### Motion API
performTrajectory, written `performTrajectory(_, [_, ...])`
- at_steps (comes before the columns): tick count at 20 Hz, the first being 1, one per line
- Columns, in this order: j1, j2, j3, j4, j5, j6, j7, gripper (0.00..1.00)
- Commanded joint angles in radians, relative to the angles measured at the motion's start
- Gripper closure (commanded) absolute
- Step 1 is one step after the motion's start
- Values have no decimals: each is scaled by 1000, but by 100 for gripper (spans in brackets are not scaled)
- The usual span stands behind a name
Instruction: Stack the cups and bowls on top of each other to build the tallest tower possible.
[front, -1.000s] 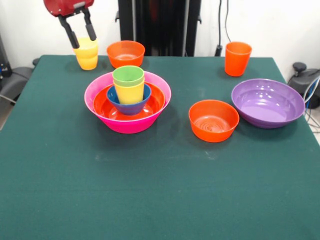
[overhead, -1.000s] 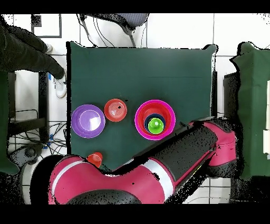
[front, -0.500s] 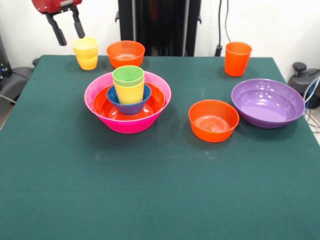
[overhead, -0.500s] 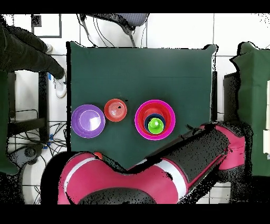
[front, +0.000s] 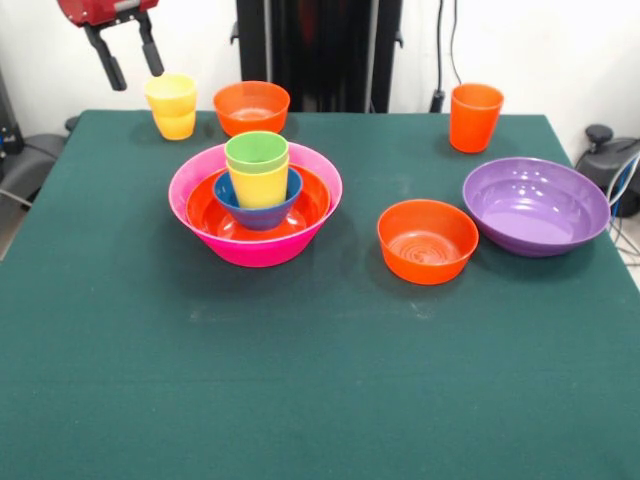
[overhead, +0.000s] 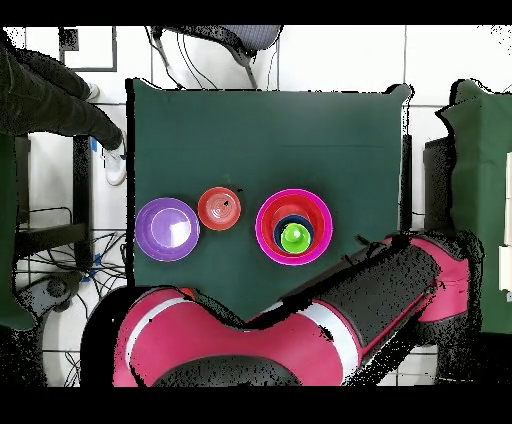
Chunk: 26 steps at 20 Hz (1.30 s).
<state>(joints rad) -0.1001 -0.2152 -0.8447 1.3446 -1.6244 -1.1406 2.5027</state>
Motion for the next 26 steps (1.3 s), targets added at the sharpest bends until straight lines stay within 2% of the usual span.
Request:
performTrajectory(1, [-21,8,157,-73,28,18,153,0])
performTrajectory(7, [-15,-22,177,-37,23,-60,217,0])
performTrajectory(13, [24,-37,163,0,42,-43,232,0])
performTrajectory(26, [15,-22,170,-4,20,-39,207,0])
